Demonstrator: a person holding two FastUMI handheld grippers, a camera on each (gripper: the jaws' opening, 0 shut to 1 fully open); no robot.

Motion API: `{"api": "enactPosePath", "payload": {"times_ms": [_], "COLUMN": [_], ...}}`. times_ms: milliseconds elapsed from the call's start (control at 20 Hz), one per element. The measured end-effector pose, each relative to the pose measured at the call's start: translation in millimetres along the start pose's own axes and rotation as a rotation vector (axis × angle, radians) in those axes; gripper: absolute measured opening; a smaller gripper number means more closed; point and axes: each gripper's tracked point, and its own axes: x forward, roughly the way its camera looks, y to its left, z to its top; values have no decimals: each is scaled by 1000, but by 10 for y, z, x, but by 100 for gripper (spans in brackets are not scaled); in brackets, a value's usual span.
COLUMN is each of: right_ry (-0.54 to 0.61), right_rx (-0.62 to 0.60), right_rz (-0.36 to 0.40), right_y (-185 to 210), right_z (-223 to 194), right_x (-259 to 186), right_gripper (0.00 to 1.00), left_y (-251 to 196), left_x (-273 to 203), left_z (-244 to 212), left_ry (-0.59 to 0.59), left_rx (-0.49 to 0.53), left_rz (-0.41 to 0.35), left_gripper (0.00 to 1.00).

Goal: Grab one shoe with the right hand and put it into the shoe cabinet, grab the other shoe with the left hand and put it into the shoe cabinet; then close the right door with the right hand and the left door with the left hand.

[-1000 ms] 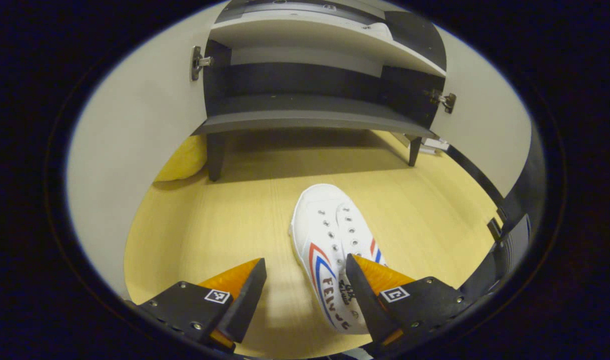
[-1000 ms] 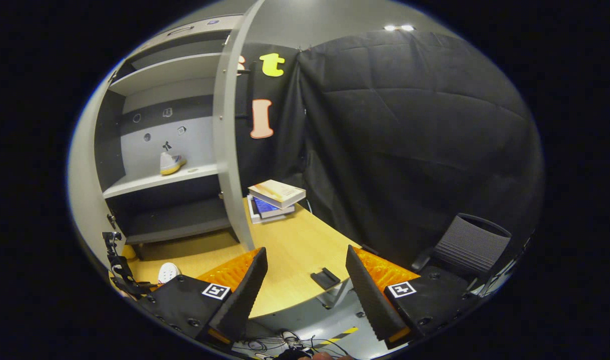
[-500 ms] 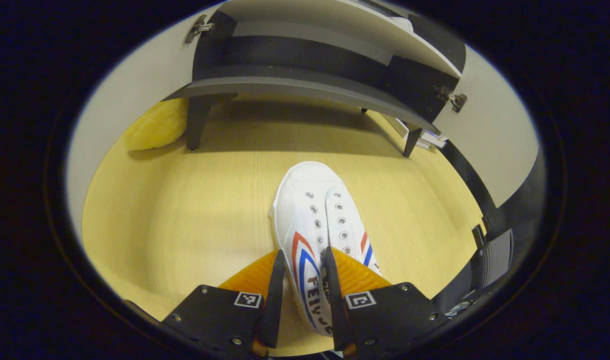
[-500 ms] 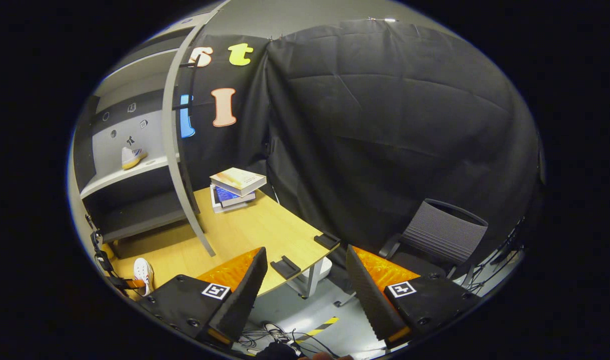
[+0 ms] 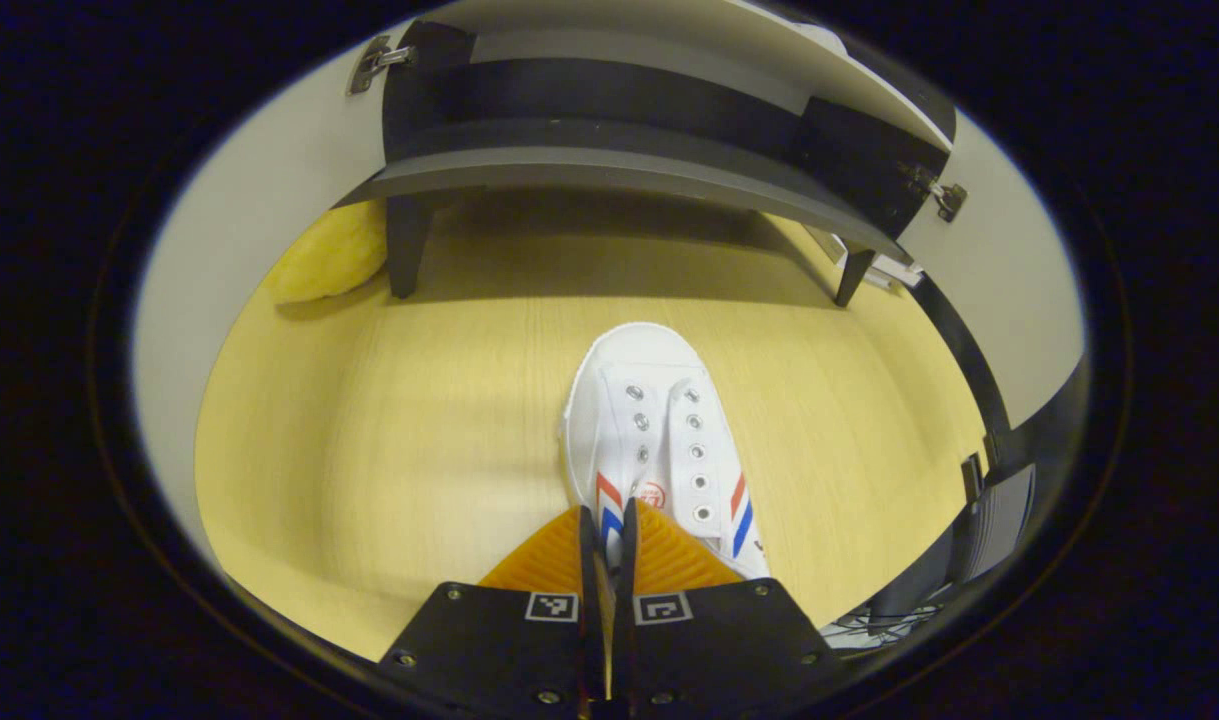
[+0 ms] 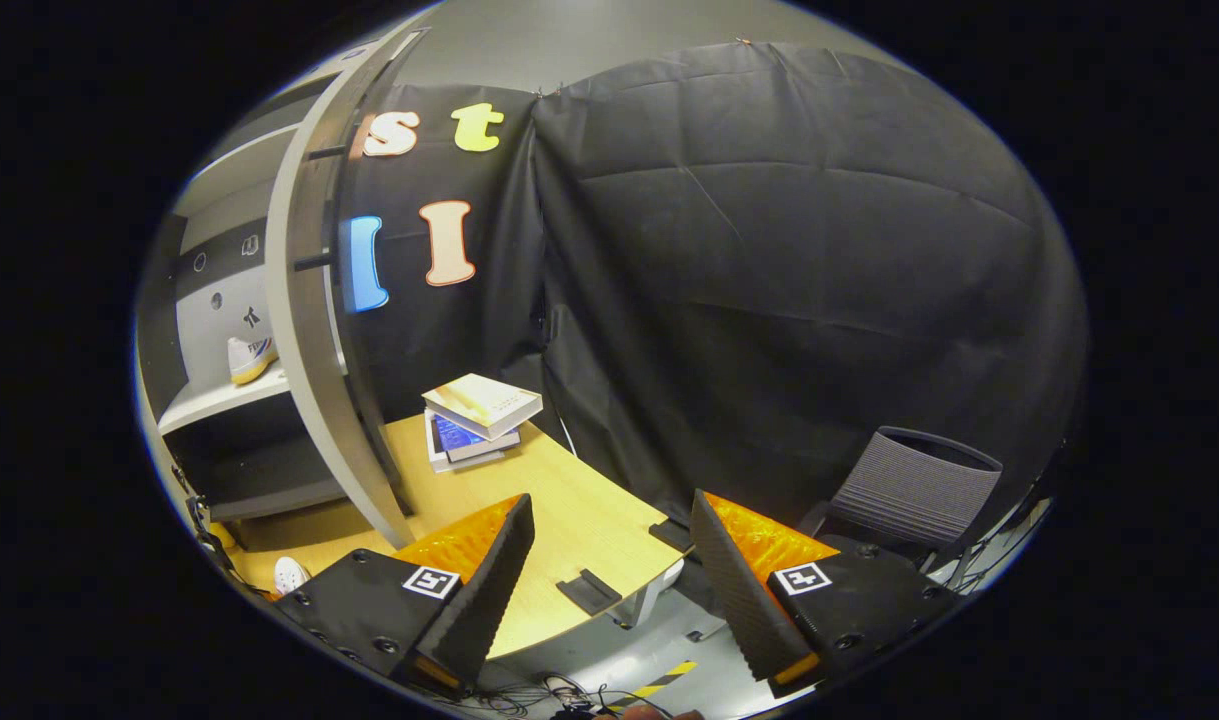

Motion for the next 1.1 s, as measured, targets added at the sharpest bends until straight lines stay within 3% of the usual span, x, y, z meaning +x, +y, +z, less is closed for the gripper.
{"api": "enactPosePath", "payload": {"times_ms": [250, 450, 950, 1100], "right_ry": [-25, -43, -99, -108], "right_rx": [3, 4, 14, 24], "right_rz": [14, 18, 65, 81], "right_y": [0, 33, 340, 417], "right_z": [136, 245, 602, 658], "right_x": [369, 687, 1301, 1369], "right_gripper": [99, 98, 99, 93], "left_y": [6, 67, 464, 618], "left_x": [-100, -299, -1307, -1616], "left_z": [151, 387, 1475, 1576], "left_ry": [-17, -123, -423, -512], "left_rx": [-35, 13, -1, -2], "left_rz": [0, -20, -122, -121], "left_gripper": [2, 2, 1, 1]}}
